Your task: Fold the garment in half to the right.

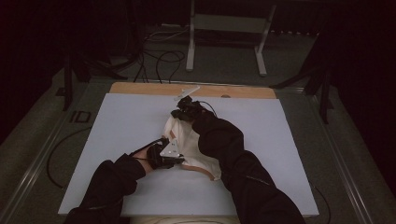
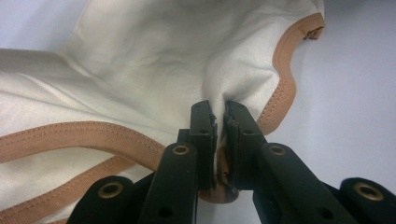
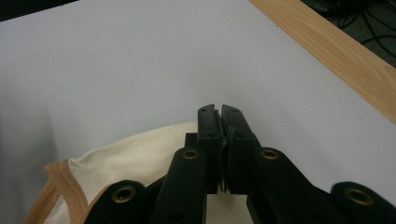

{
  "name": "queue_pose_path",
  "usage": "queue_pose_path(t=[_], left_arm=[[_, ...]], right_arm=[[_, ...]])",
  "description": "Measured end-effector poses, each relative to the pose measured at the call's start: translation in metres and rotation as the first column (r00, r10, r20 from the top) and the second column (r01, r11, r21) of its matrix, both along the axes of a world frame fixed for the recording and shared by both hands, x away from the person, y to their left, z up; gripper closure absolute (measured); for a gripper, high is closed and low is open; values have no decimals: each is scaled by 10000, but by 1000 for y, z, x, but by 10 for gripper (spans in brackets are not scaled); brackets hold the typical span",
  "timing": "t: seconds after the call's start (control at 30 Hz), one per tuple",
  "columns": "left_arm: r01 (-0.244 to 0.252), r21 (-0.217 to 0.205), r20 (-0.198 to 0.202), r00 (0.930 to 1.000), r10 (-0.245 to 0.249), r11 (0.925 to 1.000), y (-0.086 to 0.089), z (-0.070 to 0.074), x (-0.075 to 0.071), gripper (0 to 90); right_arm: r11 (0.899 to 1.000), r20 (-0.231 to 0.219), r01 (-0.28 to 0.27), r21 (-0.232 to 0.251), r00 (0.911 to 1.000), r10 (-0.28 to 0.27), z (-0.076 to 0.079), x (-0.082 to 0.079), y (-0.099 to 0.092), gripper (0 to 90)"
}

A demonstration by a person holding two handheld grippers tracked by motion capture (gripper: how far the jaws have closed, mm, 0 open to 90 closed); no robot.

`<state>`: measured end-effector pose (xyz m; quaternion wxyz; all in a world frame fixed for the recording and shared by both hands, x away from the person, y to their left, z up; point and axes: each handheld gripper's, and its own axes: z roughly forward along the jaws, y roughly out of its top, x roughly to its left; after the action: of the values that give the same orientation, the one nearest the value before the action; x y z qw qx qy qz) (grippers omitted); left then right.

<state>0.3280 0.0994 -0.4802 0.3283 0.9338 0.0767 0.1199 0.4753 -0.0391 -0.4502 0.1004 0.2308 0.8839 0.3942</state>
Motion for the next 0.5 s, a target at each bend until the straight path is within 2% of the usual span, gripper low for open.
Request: queue_pose_path(t=[0.5], left_arm=[[386, 234, 190, 9991, -390, 9990, -14, 13, 4, 826]], right_arm=[[9990, 185, 333, 282, 9993, -338, 12, -2, -24, 874]])
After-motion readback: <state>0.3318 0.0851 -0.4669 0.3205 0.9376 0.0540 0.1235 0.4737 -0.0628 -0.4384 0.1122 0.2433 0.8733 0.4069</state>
